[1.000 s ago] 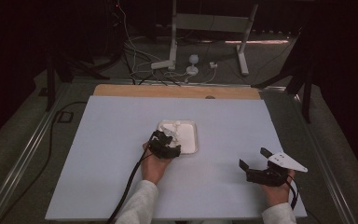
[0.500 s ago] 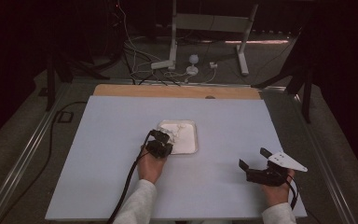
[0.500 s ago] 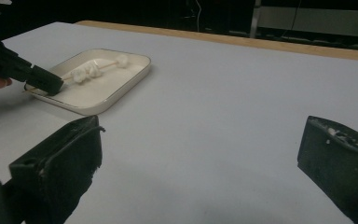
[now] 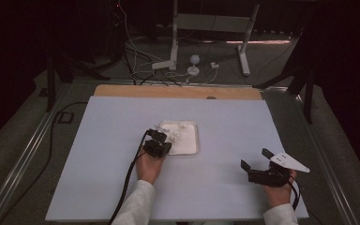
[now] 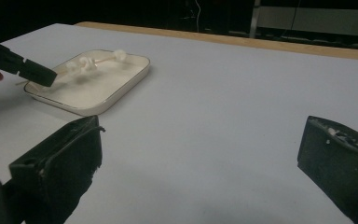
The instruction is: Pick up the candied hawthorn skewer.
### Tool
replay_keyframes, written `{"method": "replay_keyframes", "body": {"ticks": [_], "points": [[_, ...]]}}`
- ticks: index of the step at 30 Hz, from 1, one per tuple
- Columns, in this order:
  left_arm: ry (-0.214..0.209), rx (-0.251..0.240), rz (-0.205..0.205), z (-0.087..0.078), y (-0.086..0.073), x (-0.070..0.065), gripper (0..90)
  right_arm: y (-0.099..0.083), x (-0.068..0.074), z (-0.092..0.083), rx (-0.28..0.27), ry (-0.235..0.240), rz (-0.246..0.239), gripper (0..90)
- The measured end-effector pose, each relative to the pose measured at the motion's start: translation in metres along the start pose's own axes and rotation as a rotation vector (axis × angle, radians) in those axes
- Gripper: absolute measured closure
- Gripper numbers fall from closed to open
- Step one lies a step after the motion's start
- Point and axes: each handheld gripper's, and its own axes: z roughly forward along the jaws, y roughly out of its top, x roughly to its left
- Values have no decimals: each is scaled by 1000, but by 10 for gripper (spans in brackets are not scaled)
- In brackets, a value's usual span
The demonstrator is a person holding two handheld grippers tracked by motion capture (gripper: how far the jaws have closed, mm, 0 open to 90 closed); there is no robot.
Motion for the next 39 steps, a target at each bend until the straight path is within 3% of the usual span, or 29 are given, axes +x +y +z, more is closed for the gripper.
{"method": "replay_keyframes", "body": {"ticks": [12,20,28,39], "points": [[-36,-99,-39,-29,-7,14,898,0,2,1,4,0,-1,0],[-59,-161,-42,-52,-18,21,898,0,3,1,4,2,-3,0],[-57,-222,-19,-75,-31,26,898,0,3,1,5,2,-4,0],[-73,-277,29,-93,-52,33,898,1,4,0,-1,18,16,0]]}}
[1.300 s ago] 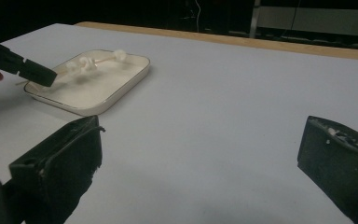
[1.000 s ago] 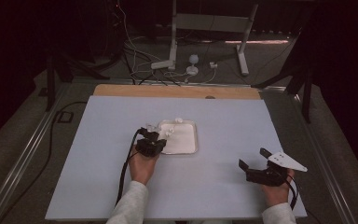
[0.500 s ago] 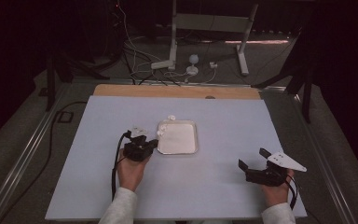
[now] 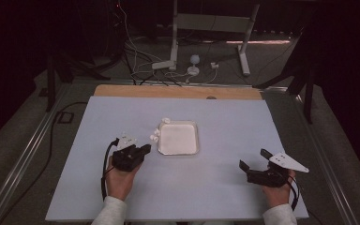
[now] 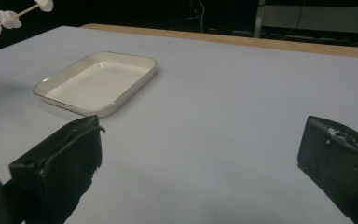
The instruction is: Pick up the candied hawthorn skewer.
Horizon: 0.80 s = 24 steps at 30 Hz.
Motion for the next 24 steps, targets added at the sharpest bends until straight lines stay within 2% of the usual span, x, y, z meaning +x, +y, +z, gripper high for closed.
{"method": "replay_keyframes", "body": {"ticks": [5,9,12,17,20,24], "points": [[-20,-36,40,-10,-8,0,898,3,3,0,-5,21,12,0],[-38,-56,60,-13,-9,-1,898,7,5,0,-15,30,15,0],[-46,-77,104,-15,-7,-4,898,15,9,1,-23,53,7,0],[-53,-92,129,-18,-5,-7,898,28,13,4,-28,85,0,0],[-54,-102,140,-19,-5,-9,898,44,19,8,-34,117,-5,0],[-58,-113,174,-20,-4,-14,898,56,27,15,-24,148,-19,0]]}}
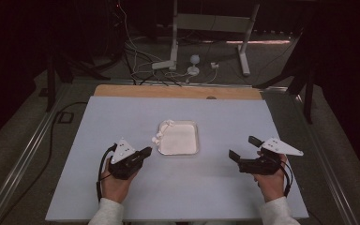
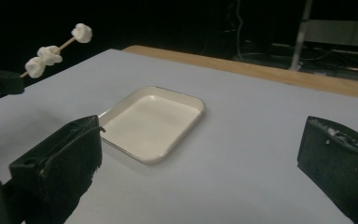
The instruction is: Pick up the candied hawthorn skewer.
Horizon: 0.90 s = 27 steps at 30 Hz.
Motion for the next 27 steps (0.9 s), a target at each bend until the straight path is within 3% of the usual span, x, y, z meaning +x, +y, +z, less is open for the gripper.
{"method": "replay_keyframes", "body": {"ticks": [3,8,20,27], "points": [[3,-4,17,0,1,-3,898,18,10,14,25,35,-58,0],[3,-10,26,0,1,-4,898,38,22,32,36,76,-87,0],[13,-14,41,1,0,-7,898,69,49,75,93,156,-118,0],[16,-16,45,1,0,-8,898,83,62,91,110,176,-124,0]]}}
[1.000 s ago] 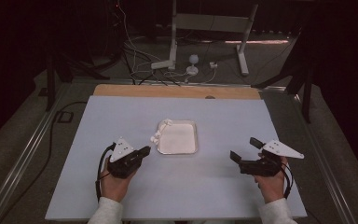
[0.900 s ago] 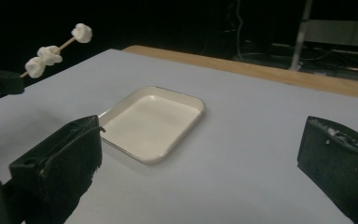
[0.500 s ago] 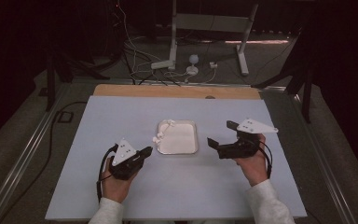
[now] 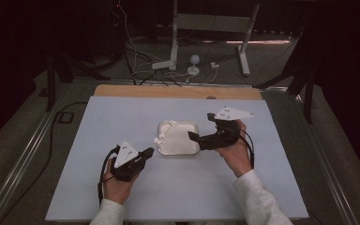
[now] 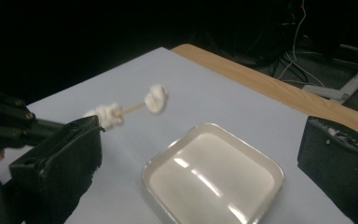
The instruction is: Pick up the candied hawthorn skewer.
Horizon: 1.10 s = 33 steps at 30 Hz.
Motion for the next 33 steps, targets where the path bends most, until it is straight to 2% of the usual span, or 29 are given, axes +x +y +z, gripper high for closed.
{"method": "replay_keyframes", "body": {"ticks": [4,11,12,13,14,15,16,17,18,19,22,24,25,28,33], "points": [[2,1,7,0,0,-1,898,9,4,9,4,15,2,0],[-3,-13,21,0,1,-4,898,17,8,33,72,62,52,39],[-5,-14,21,0,1,-4,898,18,10,40,103,62,67,108],[-4,-14,21,0,1,-4,898,18,10,40,103,62,67,108],[-4,-14,21,0,1,-4,898,19,11,46,117,61,95,190],[-5,-13,23,0,1,-4,898,19,11,46,117,61,95,190],[-4,-14,23,0,1,-4,898,20,11,49,124,69,117,236],[-5,-15,23,0,1,-4,898,21,11,54,128,88,150,328],[-6,-18,24,0,1,-4,898,21,11,54,128,88,150,328],[-7,-23,27,0,0,-4,898,21,12,59,151,110,177,429],[-6,-22,28,0,0,-4,898,21,13,65,186,135,219,558],[-6,-22,30,0,0,-4,899,21,14,66,190,147,232,643],[-6,-18,34,1,-1,-4,899,22,14,66,185,135,233,682],[-5,-16,40,2,-2,-4,900,24,11,64,163,146,267,752],[-17,-27,45,1,-1,-3,900,28,12,60,149,140,251,789]]}}
